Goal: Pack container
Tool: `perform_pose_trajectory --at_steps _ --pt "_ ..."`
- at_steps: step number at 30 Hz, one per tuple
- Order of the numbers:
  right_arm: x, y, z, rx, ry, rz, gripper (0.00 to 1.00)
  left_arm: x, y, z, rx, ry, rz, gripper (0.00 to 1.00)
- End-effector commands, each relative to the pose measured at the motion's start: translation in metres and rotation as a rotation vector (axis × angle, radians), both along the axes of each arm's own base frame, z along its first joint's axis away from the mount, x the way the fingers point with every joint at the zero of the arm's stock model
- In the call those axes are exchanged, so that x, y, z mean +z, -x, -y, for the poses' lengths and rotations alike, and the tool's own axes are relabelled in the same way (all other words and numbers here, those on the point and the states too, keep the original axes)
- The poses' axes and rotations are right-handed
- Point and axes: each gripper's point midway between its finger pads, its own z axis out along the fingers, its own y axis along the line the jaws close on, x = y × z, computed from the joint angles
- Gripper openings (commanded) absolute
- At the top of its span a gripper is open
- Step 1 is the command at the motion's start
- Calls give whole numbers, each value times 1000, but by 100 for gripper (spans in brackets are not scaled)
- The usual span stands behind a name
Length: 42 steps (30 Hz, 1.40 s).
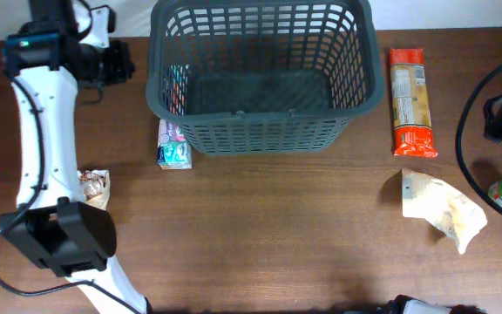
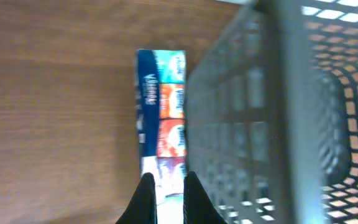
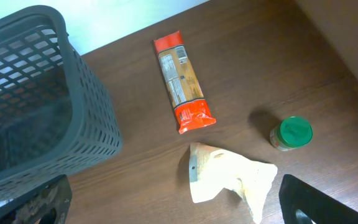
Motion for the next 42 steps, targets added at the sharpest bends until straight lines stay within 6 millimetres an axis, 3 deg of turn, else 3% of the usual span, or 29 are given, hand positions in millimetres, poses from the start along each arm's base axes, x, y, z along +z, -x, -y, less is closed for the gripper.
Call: perform_pose_trajectory --at_steps 1,13,22,42 --pt "-2 0 -2 5 -13 -7 98 1 -5 18 -36 17 14 2" --pt "-2 0 -2 5 -12 -7 99 2 -5 32 -67 21 19 2" --pt "-2 0 -2 5 -12 -7 99 2 -3 54 -111 19 19 2" --pt "-2 0 -2 4 -12 -8 99 2 -1 58 -122 35 11 2"
